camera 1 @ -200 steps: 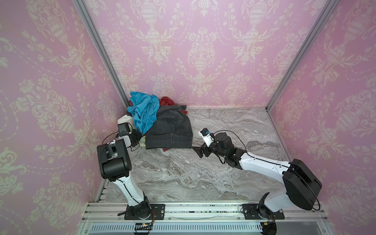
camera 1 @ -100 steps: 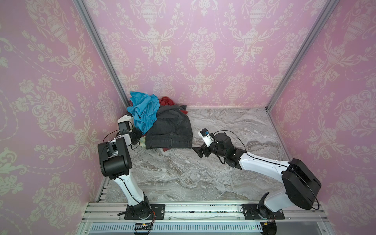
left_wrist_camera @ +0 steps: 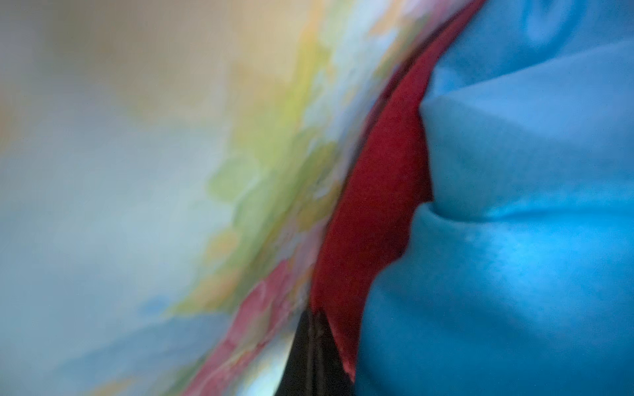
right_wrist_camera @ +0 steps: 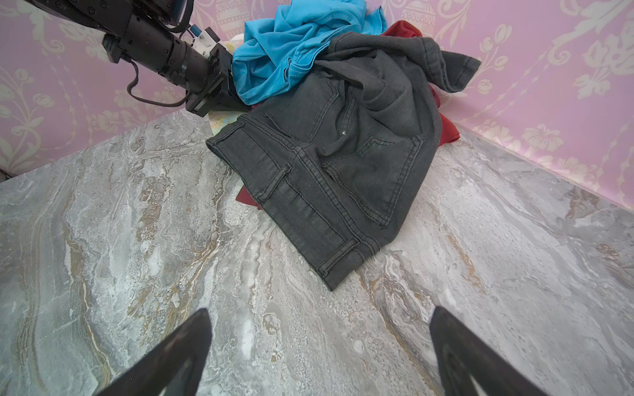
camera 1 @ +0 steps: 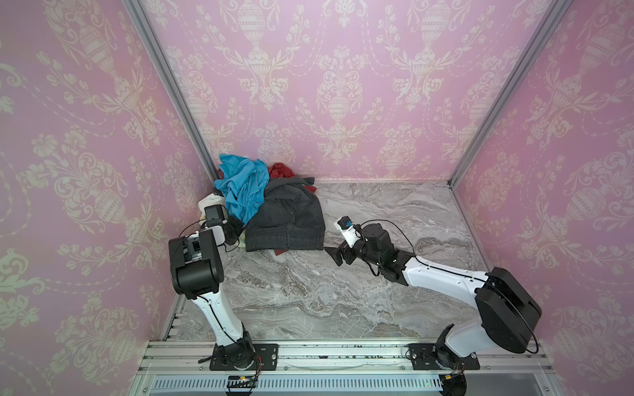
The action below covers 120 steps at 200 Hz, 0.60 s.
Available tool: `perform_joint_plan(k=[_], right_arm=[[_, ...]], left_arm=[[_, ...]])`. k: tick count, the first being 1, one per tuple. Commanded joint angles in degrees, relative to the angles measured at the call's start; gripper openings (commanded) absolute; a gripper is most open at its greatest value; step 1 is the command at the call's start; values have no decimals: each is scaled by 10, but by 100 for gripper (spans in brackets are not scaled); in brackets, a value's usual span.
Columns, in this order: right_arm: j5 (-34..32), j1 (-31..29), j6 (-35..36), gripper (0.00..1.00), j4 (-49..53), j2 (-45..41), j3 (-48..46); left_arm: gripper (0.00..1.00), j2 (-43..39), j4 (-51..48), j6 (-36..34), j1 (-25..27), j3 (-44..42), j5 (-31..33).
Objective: Pick out a specific cloth from the pile
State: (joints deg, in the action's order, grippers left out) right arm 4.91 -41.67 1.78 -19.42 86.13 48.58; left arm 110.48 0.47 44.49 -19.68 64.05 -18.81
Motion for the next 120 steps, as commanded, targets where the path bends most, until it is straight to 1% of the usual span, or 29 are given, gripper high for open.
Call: perform_joint_plan(k=[1,35,81,120], right_arm=[[-10,-2,11,100,-10,-4,-8],[-17,-2,11,100,-10,-8,-9],[-31,-2,3,100,-5,-12,-4],[-46,-1,-7,100,0,-22,-4]], left_arm=[[0,-5,-1,-1,3,21,5],[0,-44,-11,-4,3,21,2],[0,-130,-38,-10,2,-4,-9],[0,-194,-74,-19,2,10,-9]])
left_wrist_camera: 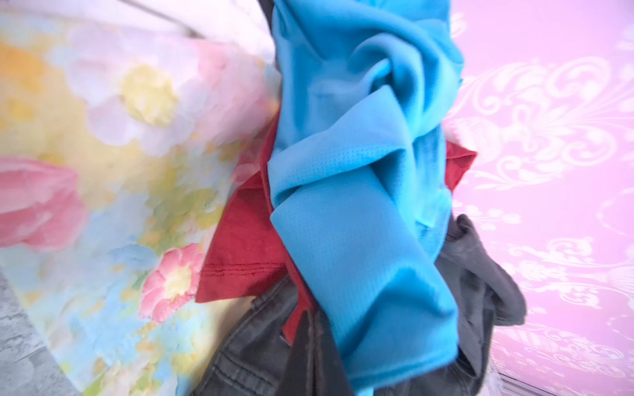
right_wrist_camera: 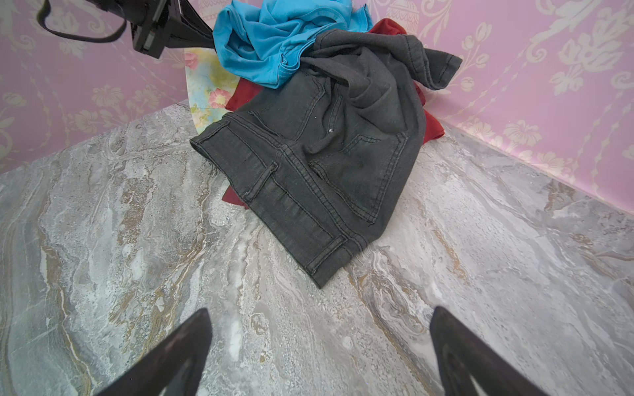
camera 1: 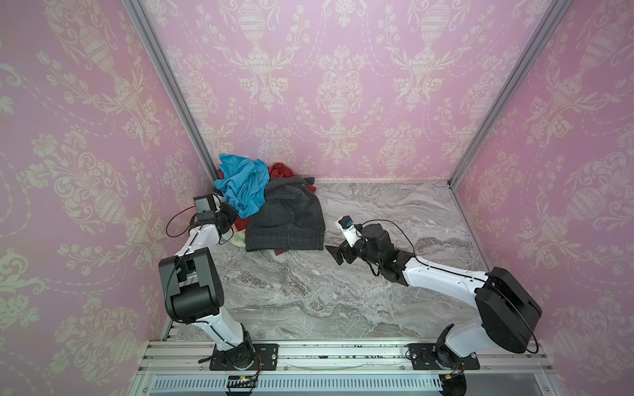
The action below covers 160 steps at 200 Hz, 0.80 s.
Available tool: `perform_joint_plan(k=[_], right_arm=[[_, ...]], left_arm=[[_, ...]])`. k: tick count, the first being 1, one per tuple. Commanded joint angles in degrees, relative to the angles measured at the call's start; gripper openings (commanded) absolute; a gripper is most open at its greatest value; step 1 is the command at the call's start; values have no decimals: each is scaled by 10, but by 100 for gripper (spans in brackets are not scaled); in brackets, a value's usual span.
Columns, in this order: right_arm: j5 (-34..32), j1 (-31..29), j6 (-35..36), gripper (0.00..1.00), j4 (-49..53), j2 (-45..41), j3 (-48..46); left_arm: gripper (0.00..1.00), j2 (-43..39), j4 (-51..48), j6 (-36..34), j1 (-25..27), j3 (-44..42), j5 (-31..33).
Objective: Pick out a specific cloth from the pile
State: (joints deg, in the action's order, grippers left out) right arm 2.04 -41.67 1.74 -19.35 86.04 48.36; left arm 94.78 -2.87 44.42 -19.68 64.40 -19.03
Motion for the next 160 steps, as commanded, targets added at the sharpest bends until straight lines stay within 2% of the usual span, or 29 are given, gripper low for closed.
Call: perform_joint_plan(k=[1,61,160], right_arm=[[-18,-1,-7,100,-1,-21,-2],[-23,0,-16,100,5,-31,-2],[-21,0,-19,100,17,-34,10]], left_arm=[[0,-39,-41,-18,2,8,-7],[0,-79,-95,-18,2,109,2],[0,-79,-136,-22,20,266,11]])
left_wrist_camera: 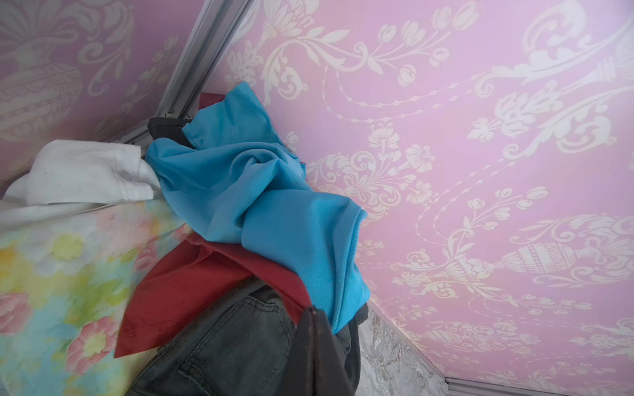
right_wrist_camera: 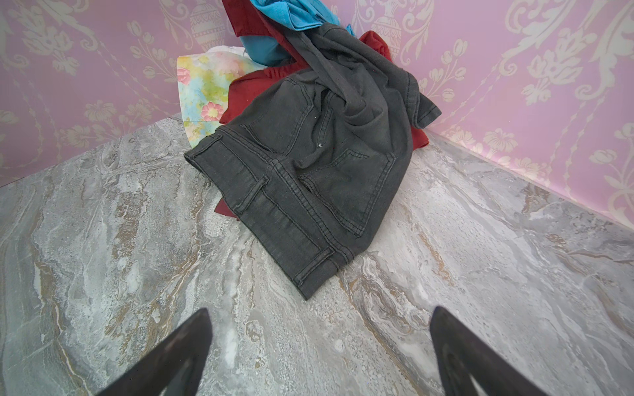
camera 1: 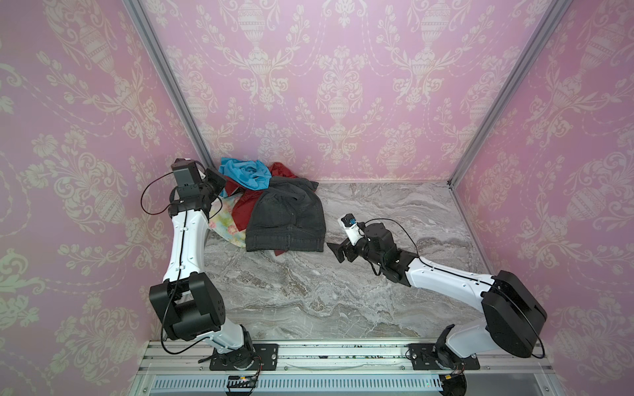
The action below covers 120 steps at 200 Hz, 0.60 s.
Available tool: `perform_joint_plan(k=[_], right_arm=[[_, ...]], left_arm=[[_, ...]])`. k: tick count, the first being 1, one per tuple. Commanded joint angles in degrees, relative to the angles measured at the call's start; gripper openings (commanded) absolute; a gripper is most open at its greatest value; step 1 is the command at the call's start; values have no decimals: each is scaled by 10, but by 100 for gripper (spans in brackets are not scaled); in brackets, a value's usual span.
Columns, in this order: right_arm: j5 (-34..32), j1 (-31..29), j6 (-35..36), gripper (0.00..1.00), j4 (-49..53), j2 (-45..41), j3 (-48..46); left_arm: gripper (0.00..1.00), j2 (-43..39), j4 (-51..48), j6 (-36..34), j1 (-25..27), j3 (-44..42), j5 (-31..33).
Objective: Pick out a specific cloth from the pile
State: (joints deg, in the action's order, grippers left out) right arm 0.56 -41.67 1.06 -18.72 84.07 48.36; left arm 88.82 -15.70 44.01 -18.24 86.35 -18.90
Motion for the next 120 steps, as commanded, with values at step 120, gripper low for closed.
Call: perform_joint_plan(k=[120], right_arm=[[23,-1,-7,100,20,23,82]], left_arm=[[0,30,-44,-14,18,229,5]])
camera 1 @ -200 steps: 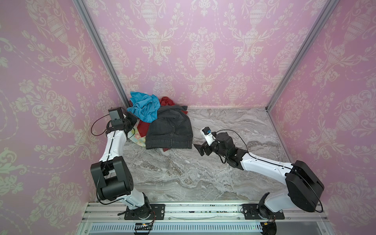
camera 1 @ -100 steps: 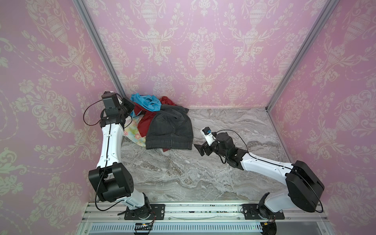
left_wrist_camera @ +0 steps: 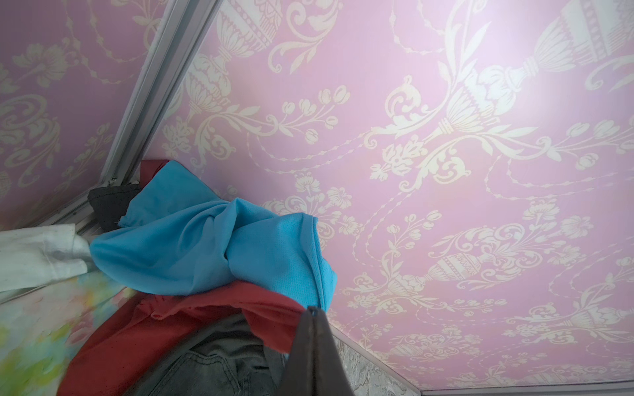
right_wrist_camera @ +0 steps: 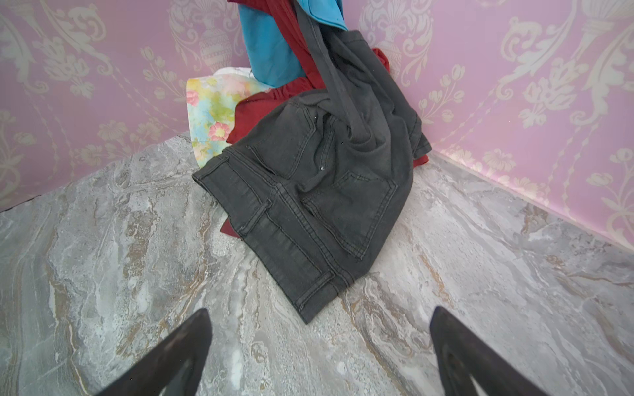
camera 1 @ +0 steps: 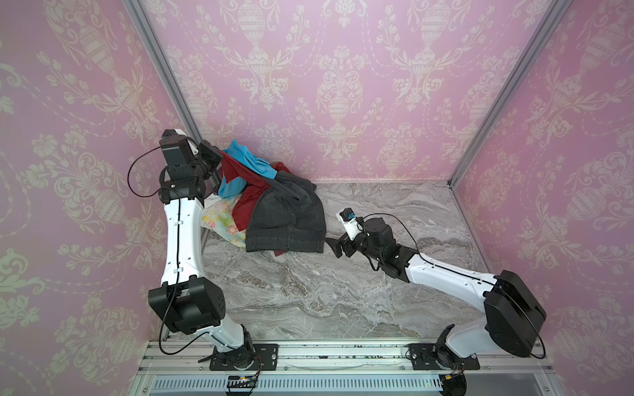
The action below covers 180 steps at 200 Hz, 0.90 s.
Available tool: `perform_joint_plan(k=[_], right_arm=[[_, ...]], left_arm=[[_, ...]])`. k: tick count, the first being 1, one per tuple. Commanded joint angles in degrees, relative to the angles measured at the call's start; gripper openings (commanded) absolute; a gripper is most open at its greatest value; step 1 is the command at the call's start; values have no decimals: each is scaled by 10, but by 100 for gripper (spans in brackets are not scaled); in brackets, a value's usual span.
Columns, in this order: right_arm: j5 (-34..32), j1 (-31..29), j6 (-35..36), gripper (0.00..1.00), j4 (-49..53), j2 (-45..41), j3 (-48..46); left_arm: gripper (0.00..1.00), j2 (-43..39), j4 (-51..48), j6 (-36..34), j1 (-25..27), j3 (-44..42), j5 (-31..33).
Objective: Pick out a specific cloth from the pile
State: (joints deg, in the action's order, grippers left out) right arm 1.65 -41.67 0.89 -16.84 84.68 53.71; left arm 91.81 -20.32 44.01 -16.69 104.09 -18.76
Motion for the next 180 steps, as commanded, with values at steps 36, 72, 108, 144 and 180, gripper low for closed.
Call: perform_joint_plan(k=[36,72,108,144,180], right_arm=[[22,-1,3,100,7,35,60],[55,0,6,100,8,46,101],[84,-1,-4,100,-3,66,156],[70,-3,-4,100,-8,70,160],[56,-3,-10,100,-17,55,108]], left_arm=[[0,30,-29,-7,4,150,-1],[0,71,-76,-11,22,276,0],[0,114,-143,-32,50,407,4],[0,51,-174,-66,61,237,21],[9,-82,-57,-40,51,-133,31]])
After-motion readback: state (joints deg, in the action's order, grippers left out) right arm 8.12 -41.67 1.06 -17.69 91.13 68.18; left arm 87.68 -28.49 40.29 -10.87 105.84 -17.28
